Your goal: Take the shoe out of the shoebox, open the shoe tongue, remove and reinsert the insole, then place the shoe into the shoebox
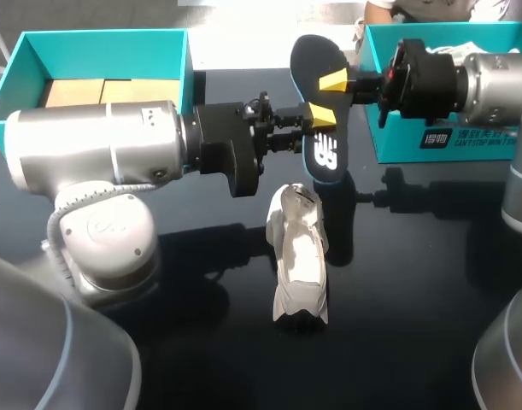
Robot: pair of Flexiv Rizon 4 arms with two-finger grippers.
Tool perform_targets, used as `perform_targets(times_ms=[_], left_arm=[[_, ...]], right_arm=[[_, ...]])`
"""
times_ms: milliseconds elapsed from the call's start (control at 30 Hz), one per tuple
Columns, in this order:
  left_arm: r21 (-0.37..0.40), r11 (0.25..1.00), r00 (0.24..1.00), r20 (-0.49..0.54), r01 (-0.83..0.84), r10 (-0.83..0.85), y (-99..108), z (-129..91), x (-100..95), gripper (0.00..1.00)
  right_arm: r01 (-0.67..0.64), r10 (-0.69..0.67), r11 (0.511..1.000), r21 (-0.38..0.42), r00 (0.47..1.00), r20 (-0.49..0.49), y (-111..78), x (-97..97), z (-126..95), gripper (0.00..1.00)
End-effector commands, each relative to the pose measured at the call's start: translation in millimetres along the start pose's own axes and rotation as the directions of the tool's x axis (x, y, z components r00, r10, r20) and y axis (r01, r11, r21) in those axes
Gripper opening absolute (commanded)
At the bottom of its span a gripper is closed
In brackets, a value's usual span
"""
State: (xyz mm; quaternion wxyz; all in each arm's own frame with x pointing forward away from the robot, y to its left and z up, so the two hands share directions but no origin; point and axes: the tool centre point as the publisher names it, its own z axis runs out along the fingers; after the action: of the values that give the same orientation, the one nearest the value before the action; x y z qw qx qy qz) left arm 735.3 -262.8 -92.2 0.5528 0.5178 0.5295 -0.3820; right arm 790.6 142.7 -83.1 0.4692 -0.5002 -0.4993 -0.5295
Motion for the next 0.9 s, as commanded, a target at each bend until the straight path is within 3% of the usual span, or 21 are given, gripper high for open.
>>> perform_targets(times_ms=[33,300,500,700,900], left_arm=[[0.02,1.0,0.996,-0.084,0.013,-0.011,-5.8,-30.7,-2.5,1.0],[0.079,0.994,0.947,-0.317,0.076,-0.047,0.6,-54.0,-6.1,1.0],[0.095,0.983,0.852,-0.516,0.155,-0.084,8.8,-60.7,-13.4,1.0],[0.108,0.98,0.694,-0.719,0.167,-0.039,16.0,-60.9,-23.2,1.0],[0.111,0.971,0.452,-0.892,0.213,0.003,20.9,-57.6,-29.6,1.0]], right_arm=[[0.003,-0.004,1.0,0.01,1.0,0.026,2.0,-7.2,0.3,0.0],[-0.008,0.006,1.0,0.026,0.997,0.075,0.8,-27.6,-2.0,0.0],[-0.008,0.004,0.999,0.045,0.996,0.093,-4.2,-37.2,0.2,0.0],[-0.003,-0.003,0.998,0.063,0.995,0.101,-7.1,-39.6,3.4,0.0],[0.0,-0.007,0.997,0.075,0.995,0.097,-8.0,-41.0,7.1,0.0]])
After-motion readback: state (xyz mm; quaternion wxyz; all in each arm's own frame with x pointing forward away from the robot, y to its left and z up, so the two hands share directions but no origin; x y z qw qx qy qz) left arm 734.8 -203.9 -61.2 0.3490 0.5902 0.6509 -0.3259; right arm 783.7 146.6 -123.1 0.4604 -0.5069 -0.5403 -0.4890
